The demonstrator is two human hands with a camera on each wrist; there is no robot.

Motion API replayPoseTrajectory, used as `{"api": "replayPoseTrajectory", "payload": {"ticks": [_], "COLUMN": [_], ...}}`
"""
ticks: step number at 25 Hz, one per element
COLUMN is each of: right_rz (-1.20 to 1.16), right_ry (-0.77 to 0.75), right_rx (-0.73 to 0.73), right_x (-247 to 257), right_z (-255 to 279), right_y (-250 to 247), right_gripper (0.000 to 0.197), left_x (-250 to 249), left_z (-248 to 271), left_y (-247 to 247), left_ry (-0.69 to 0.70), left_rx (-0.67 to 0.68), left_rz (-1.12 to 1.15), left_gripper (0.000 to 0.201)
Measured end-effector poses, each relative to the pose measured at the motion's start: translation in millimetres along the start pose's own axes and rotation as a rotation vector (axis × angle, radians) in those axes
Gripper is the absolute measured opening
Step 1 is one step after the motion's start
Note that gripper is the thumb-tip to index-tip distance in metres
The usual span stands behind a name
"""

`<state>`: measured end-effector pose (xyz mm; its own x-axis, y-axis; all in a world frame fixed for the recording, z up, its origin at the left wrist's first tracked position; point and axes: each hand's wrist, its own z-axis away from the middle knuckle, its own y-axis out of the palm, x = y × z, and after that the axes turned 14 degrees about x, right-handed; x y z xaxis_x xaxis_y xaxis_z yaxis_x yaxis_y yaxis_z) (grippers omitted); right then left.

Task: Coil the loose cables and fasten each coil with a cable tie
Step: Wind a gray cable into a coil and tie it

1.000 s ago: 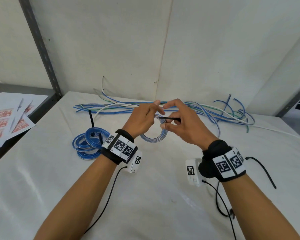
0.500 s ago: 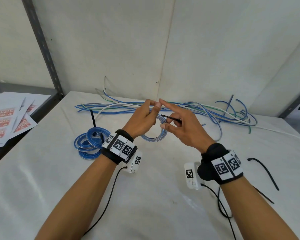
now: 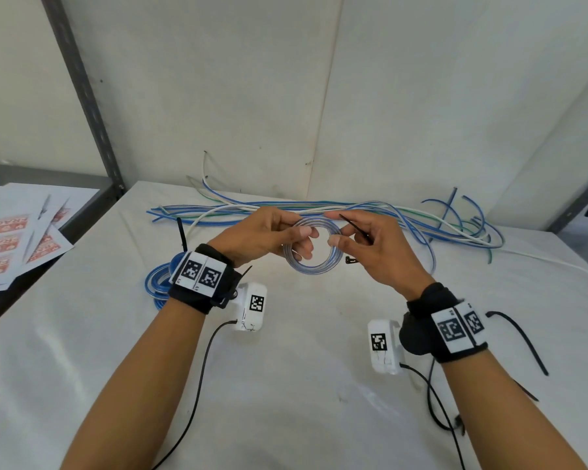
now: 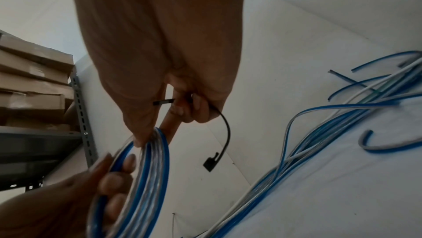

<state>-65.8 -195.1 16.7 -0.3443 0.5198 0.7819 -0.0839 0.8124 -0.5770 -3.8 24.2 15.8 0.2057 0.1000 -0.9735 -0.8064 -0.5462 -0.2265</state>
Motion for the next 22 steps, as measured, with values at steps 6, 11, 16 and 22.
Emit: {"api": "replayPoseTrajectory", "payload": {"ticks": [6, 11, 16, 22], "right_rz": [-0.019, -0.005, -0.019, -0.113], "right_ry": [0.022, 0.035, 0.014, 0.006], "right_rx": [-0.007, -0.029, 0.018, 0.121], "right_x": [-2, 4, 10, 5], "right_z": [2, 1, 4, 2], "right_y": [0, 0, 0, -9], "right_gripper": [0.035, 0.036, 0.040, 0.057], "left_x": [-3, -4, -4, -2], "left_z": [1, 1, 0, 1], "left_y": [3, 1, 1, -2], "left_ry": [0.013, 0.052, 0.070, 0.070], "left_rx": [-0.041, -0.104, -0.142, -0.135], "left_rz": [-0.006, 0.004, -0.045, -0.011], "left_gripper": [0.025, 0.017, 0.017, 0.021]}}
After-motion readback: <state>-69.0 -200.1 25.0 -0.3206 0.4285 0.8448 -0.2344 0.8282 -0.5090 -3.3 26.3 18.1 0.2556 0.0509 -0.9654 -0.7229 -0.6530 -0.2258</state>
